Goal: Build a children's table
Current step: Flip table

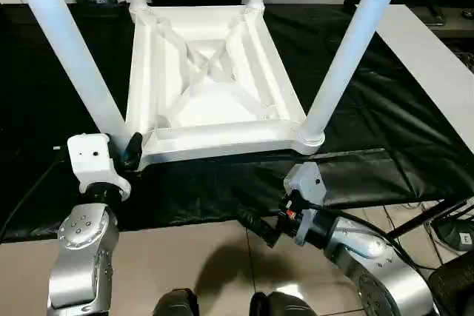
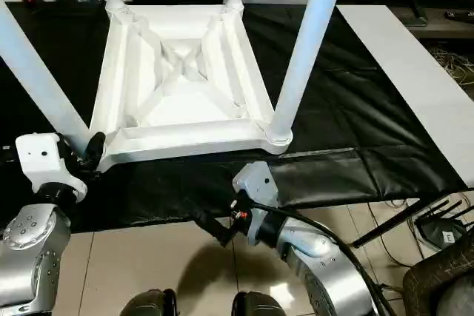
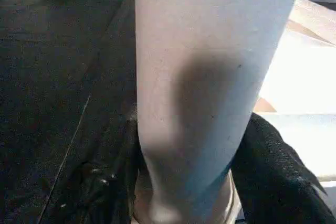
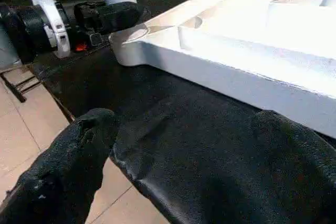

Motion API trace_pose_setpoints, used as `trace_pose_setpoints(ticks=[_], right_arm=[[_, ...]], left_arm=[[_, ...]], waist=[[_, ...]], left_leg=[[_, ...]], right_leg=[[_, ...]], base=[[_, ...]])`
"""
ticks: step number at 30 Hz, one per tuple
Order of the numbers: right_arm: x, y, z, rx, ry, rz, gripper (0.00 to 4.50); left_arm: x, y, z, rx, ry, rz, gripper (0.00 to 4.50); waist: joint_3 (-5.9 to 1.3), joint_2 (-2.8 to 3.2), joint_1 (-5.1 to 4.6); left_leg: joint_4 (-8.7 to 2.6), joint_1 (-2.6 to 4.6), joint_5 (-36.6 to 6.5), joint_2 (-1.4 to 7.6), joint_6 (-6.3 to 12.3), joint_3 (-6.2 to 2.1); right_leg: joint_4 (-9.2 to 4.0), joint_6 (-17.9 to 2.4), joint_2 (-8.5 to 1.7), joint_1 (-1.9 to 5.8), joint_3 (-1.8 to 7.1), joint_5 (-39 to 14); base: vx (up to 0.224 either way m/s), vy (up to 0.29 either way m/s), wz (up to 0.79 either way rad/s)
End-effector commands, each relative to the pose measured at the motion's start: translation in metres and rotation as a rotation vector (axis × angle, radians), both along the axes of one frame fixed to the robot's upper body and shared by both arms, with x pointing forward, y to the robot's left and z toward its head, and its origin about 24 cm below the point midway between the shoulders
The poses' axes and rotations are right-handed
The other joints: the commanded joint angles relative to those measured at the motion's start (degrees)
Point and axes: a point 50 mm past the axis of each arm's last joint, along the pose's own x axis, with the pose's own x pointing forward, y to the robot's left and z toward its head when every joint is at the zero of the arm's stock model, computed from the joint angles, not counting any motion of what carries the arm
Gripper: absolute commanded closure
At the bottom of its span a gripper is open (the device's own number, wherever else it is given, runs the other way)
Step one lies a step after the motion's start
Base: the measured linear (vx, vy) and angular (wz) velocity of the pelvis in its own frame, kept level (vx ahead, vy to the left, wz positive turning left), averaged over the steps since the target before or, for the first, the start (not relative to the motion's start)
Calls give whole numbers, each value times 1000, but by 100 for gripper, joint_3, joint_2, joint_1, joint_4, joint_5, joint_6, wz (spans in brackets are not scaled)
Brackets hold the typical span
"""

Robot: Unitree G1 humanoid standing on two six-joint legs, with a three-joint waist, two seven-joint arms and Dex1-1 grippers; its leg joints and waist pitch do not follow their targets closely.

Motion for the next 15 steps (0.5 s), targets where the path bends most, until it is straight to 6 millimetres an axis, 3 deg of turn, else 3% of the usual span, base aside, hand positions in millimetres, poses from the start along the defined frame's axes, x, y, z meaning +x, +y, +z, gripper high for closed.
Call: trace_pose_setpoints(ticks=[1, 4, 5, 7, 8, 11, 15], right_arm=[[4, -2, 0, -6, -17, -20, 0], [14, -3, 1, 14, -16, -104, 0], [16, -3, 1, 18, -15, -118, 0], [27, -4, 3, 62, 1, -195, 0], [27, -4, 3, 62, 1, -195, 0], [40, -3, 5, 131, 46, -267, 0], [49, 1, 6, 194, 88, -294, 0]], left_arm=[[-1, -4, -6, -94, 21, 13, 240], [-3, -10, -12, -268, 48, 29, 241], [-3, -11, -13, -295, 56, 31, 241], [-5, -19, -20, -459, 109, 29, 241], [-5, -19, -20, -459, 109, 29, 241], [-7, -28, -27, -614, 171, 13, 241], [-10, -38, -30, -674, 214, -40, 241]], waist=[[-338, 64, 24], [-333, 44, 7], [-331, 18, -3], [-330, 20, -8], [-339, 14, -11], [-358, 29, 1], [-372, 63, 34]], left_leg=[[-477, 26, -1144, 602, 379, -237], [-475, 16, -1143, 595, 318, -228], [-476, 9, -1134, 582, 325, -223], [-461, 13, -1062, 568, 356, -207], [-445, 2, -948, 548, 389, -196], [-424, -2, -712, 524, 512, -151], [-439, 11, -729, 533, 536, -157]], right_leg=[[-466, -1123, -770, 216, 514, -1061], [-459, -1175, -783, 212, 518, -1165], [-462, -1179, -775, 212, 511, -1199], [-463, -1161, -786, 204, 519, -1302], [-466, -1156, -782, 215, 513, -1311], [-460, -1145, -758, 195, 508, -1220], [-470, -1053, -720, 175, 489, -1300]], base=[[0, 0, 0], [0, 0, 0], [0, 0, 0], [0, 0, 0], [0, 0, 0], [0, 0, 0], [0, 0, 0]])
